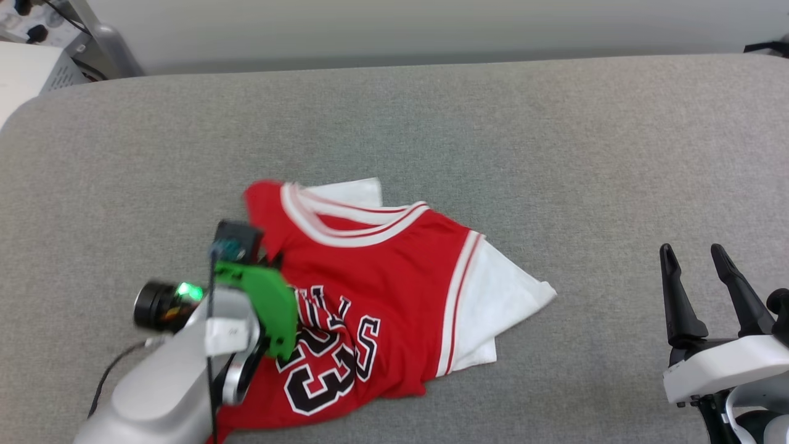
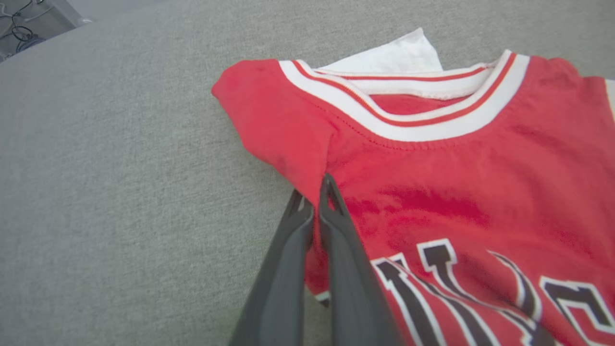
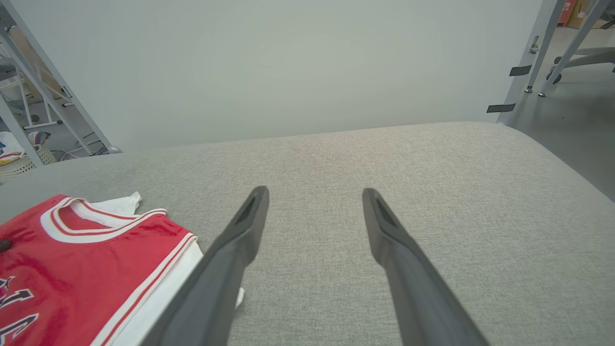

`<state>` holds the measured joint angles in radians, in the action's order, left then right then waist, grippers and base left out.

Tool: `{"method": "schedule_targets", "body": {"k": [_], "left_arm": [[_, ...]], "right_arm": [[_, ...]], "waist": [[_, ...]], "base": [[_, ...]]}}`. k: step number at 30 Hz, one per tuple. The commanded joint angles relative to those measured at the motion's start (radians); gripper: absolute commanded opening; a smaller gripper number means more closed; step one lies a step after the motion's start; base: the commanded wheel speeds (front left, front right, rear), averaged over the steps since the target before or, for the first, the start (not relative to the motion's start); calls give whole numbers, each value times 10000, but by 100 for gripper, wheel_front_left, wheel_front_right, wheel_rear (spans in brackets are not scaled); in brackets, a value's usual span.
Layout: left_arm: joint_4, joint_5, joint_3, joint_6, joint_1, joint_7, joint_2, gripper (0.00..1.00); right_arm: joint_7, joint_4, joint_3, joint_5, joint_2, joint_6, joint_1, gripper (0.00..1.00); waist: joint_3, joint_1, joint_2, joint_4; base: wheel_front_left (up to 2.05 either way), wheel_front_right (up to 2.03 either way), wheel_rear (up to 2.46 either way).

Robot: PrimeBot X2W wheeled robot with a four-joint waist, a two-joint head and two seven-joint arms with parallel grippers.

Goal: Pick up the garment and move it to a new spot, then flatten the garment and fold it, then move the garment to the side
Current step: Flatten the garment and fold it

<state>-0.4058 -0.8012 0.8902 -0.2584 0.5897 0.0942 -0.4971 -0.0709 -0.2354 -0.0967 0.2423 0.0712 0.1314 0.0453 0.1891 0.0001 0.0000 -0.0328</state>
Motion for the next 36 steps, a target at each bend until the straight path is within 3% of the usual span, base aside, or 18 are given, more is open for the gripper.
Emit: {"method": "schedule_targets", "body": {"k": [1, 6, 7, 8, 9, 17, 23, 29, 36], "left_arm": [[132, -303, -201, -231, -579, -169, -133, 0], [555, -1003, -723, -647, -1855, -780, -195, 0], [660, -1025, -796, -703, -1982, -983, -182, 22], [739, -1045, -871, -747, -2063, -1167, -153, 72], [846, -1047, -936, -775, -2148, -1391, -114, 100], [1624, -493, -1435, -1189, -2441, -3184, 15, 100], [2605, 149, -2294, -1351, -2829, -3545, 229, 100], [3671, 1180, -3379, -1348, -3541, -3557, 657, 100], [3969, 1807, -4052, -989, -3956, -3558, 1192, 100]], "right_arm": [[-44, 52, -16, 79, -27, -7, 115, 100], [-105, 168, -59, 102, -69, -7, 146, 100], [-114, 189, -81, 107, -76, -7, 159, 100], [-121, 210, -91, 108, -81, -7, 162, 100], [-141, 241, -97, 109, -87, -7, 166, 100], [-435, 506, -154, 198, -110, -7, 253, 100], [-1362, 1007, -158, 556, 30, -7, 293, 100], [-2880, 1813, 364, 1310, 707, -7, -210, 100], [-4750, 2465, 1885, 2133, 1745, -7, -1680, 100]], "waist": [[-145, -1, 0, 115], [-203, -1, 0, 149], [-214, -1, 0, 171], [-228, -1, 0, 185], [-257, -1, 0, 200], [-625, -1, 0, 362], [-741, -1, 0, 575], [-646, -1, 0, 847], [-274, -1, 0, 1328]], "base": [[0, 0, 0], [0, 0, 0], [0, 0, 0], [0, 0, 0], [0, 0, 0], [0, 0, 0], [0, 0, 0], [0, 0, 0], [0, 0, 0]]}}
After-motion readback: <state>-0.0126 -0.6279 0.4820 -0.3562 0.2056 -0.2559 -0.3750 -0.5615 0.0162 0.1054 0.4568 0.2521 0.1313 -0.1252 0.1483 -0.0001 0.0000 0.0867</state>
